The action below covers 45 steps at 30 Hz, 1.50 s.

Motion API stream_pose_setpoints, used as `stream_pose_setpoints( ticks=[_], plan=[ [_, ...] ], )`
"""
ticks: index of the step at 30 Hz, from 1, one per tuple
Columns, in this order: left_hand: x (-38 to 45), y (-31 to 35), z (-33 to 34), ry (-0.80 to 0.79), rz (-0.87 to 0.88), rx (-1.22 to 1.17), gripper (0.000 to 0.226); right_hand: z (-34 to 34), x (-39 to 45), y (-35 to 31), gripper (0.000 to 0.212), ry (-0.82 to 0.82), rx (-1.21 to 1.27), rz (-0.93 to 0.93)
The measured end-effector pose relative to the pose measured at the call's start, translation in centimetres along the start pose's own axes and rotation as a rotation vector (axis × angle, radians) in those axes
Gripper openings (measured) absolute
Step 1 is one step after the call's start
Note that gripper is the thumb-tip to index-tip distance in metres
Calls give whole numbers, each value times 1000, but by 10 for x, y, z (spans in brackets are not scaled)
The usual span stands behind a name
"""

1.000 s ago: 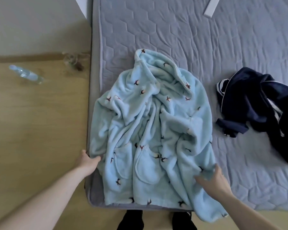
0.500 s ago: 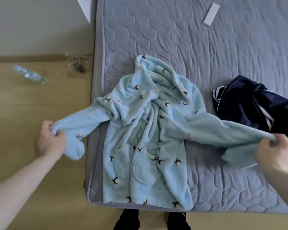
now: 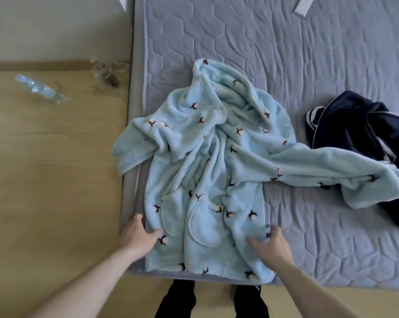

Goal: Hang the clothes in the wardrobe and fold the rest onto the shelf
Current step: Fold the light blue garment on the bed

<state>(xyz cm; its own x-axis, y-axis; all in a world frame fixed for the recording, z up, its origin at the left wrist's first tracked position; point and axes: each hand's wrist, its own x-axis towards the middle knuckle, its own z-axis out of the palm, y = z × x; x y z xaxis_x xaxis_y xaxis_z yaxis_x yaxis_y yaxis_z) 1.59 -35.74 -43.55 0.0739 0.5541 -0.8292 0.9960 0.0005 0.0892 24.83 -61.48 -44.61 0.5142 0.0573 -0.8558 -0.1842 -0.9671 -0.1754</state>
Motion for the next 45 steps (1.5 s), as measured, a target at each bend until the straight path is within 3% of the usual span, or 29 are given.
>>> stream_pose_setpoints(
  ticks=[2, 5, 9, 13, 17, 19, 23, 28, 30, 32, 36, 41, 45],
  plan=[
    [-9, -3, 25, -60, -38, 14, 75, 20, 0, 13, 59, 9, -92, 9],
    [-17, -12, 39, -57, -1, 32, 33, 14, -3, 33, 4, 45, -140, -10],
    [-27, -27, 37, -168, 78, 16, 19, -19, -16, 75, 9, 156, -103, 43],
    [-40, -38, 48, -275, 83, 194, 26, -28, -30, 114, 36, -28, -211, 193],
    [-29, -35, 46, -259, 135, 453, 29, -39, -29, 103, 56, -89, -239, 174],
    [-14, -15, 29, -148, 166, 476, 22, -47, -20, 79, 64, 13, -195, 77],
    [27, 49, -16, 160, 368, 338, 18, -68, 5, -3, 58, 245, -41, -275],
    [54, 149, -48, 310, 614, 201, 24, -86, 49, -103, 69, 345, -46, -577],
    [57, 184, -42, 252, 707, 191, 35, -89, 72, -131, 82, 341, -165, -618],
    [62, 210, -28, 150, 752, 235, 52, -95, 98, -143, 92, 286, -302, -515],
    [86, 226, -10, 8, 611, 500, 86, -121, 144, -104, 99, 199, -487, -292],
    [107, 220, -7, -117, 532, 694, 102, -141, 164, -53, 93, 217, -533, -260],
    [97, 234, -10, -165, 529, 586, 102, -127, 160, -80, 86, 201, -394, -205]
  ],
)
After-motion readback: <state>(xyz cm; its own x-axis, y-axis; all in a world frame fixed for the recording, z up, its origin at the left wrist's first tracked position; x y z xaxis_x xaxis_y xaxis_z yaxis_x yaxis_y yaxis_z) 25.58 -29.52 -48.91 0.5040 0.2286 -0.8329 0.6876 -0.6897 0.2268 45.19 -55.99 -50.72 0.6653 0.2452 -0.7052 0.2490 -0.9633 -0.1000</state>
